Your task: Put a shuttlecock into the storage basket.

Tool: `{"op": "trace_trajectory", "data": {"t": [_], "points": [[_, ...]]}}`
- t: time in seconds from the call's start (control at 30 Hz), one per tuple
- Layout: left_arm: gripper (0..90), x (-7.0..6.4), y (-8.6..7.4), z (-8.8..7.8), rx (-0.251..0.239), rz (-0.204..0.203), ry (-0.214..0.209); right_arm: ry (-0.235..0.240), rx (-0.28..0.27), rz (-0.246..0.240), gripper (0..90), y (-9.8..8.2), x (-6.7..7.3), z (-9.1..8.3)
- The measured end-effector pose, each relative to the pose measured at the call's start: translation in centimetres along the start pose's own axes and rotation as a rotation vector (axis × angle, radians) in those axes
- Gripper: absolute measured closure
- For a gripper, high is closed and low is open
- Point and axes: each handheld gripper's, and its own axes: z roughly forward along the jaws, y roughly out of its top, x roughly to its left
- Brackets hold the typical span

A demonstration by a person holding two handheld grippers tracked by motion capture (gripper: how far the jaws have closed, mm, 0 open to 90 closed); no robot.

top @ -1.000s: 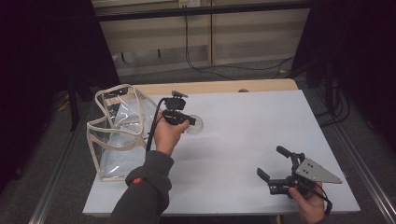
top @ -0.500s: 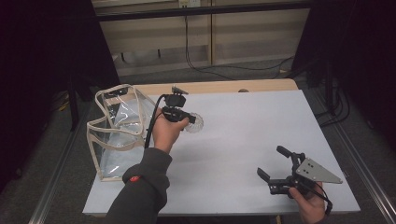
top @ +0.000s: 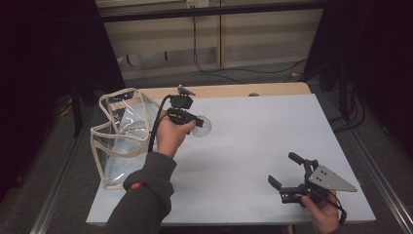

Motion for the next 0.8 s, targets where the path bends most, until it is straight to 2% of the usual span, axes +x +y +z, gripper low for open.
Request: {"op": "trace_trajectory", "data": {"t": [0.37,0.8], "points": [[85.3,-0.5,0.5,-1.2,0.005,0.029,-0.014,-0.001,0.000,0.000,0.4,0.0,0.0,0.0],[85.3,0.0,1.2,-3.3,-0.019,0.008,-0.016,0.001,0.000,0.000,0.4,0.0,0.0,0.0]]}}
